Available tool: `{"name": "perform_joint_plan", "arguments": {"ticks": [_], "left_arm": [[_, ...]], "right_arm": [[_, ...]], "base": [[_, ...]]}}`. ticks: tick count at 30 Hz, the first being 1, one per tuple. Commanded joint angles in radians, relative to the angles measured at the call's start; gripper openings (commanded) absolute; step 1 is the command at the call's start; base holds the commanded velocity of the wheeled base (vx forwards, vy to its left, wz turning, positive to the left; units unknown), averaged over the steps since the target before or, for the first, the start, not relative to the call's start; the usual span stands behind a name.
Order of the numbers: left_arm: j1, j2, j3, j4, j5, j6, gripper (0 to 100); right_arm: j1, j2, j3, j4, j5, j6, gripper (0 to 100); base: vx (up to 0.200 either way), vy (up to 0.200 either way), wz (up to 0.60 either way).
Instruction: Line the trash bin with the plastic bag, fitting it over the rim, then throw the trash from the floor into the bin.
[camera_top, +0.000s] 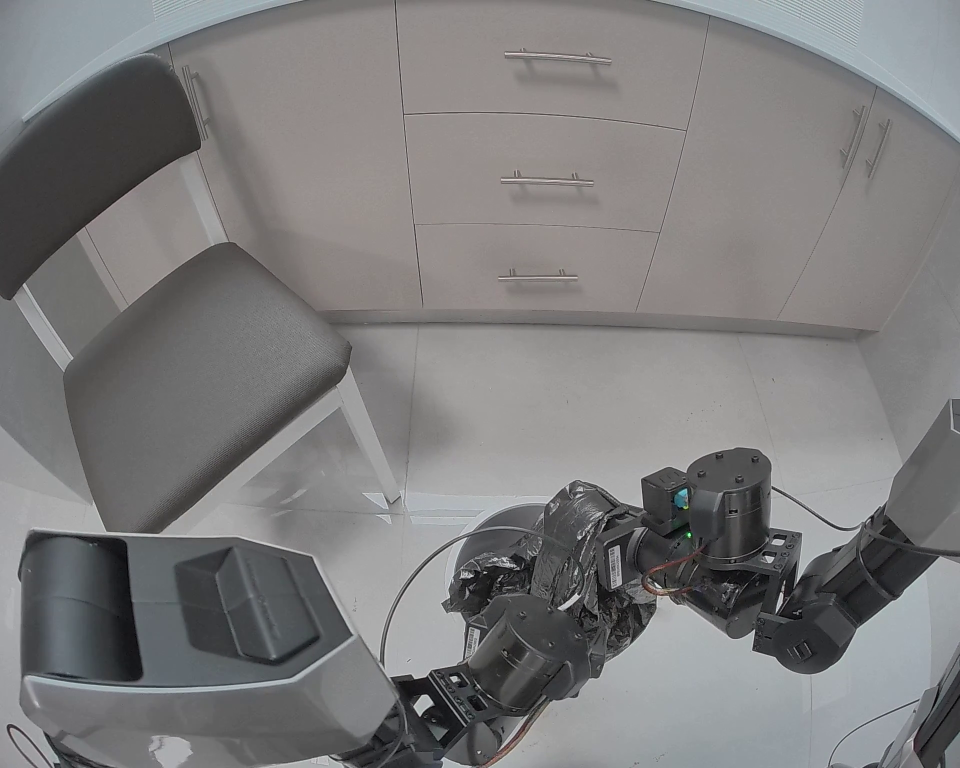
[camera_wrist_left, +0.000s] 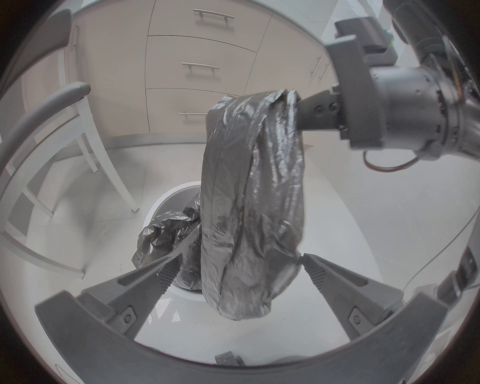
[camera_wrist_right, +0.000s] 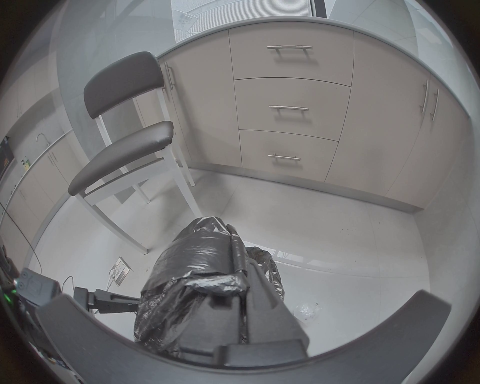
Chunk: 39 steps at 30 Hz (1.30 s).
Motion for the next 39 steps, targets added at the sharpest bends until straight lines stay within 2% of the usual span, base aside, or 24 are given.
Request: {"name": "perform_joint_plan", "arguments": {"ticks": [1,6,14,17,33,39], "left_arm": [[0.027,0.076,-0.050,0.001,0.030,0.019,100],[0.056,0.085,-0.048,-0.021,0.076,0.041,100],[0.059,0.079,-0.013,-0.042,0.096,0.039,100],[0.085,0.084,-0.014,-0.044,0.154,0.049,100],[0.200,0.090,0.002,-0.044,0.162,0.064,100],[0.223,0.124,-0.007,-0.044,0.162,0.085,100]], "right_arm": [[0.001,0.001,0.000,0.000,0.000,0.000,0],[0.001,0.000,0.000,0.000,0.000,0.000,0],[-0.001,0.000,0.000,0.000,0.000,0.000,0],[-0.007,0.000,0.002,0.000,0.000,0.001,0],[-0.024,0.063,-0.014,-0.010,0.000,0.001,0],[-0.044,0.199,-0.061,-0.178,-0.001,-0.016,0]], "base": [[0.000,0.000,0.00],[0.000,0.000,0.00],[0.000,0.000,0.00],[0.000,0.000,0.00],[0.000,0.000,0.00],[0.000,0.000,0.00]]}}
